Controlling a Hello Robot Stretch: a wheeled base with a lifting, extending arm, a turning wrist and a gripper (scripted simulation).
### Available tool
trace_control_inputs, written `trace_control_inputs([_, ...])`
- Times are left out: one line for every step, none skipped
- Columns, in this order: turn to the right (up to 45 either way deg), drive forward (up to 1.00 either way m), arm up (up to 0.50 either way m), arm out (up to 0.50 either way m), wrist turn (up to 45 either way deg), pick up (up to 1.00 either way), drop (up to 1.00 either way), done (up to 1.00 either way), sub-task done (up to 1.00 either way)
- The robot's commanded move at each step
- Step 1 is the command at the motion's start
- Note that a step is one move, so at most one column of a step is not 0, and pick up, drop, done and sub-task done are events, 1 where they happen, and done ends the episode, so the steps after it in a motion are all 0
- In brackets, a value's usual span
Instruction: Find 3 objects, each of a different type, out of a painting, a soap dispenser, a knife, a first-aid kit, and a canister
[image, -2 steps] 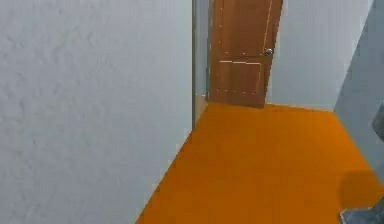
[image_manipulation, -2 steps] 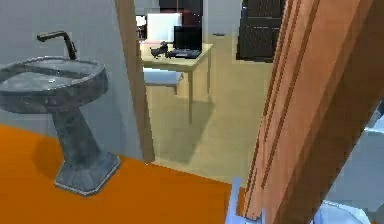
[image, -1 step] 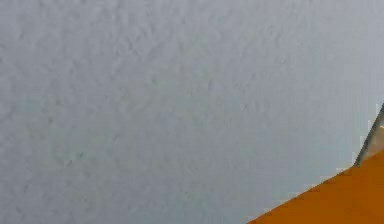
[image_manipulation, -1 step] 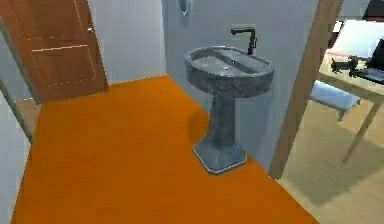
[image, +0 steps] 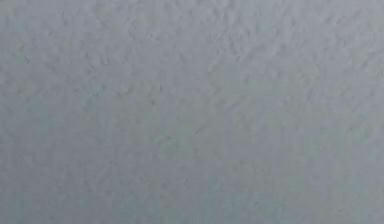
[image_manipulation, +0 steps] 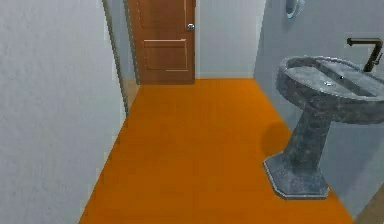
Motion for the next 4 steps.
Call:
trace_control_inputs([0.0,0.15,0.0,0.0,0.0,0.0,0.0,0.0,0.0])
trace_control_inputs([-45.0,0.0,0.0,0.0,0.0,0.0,0.0,0.0,0.0])
trace_control_inputs([-33.0,0.0,0.0,0.0,0.0,0.0,0.0,0.0,0.0])
trace_control_inputs([0.0,0.75,0.0,0.0,0.0,0.0,0.0,0.0,0.0])
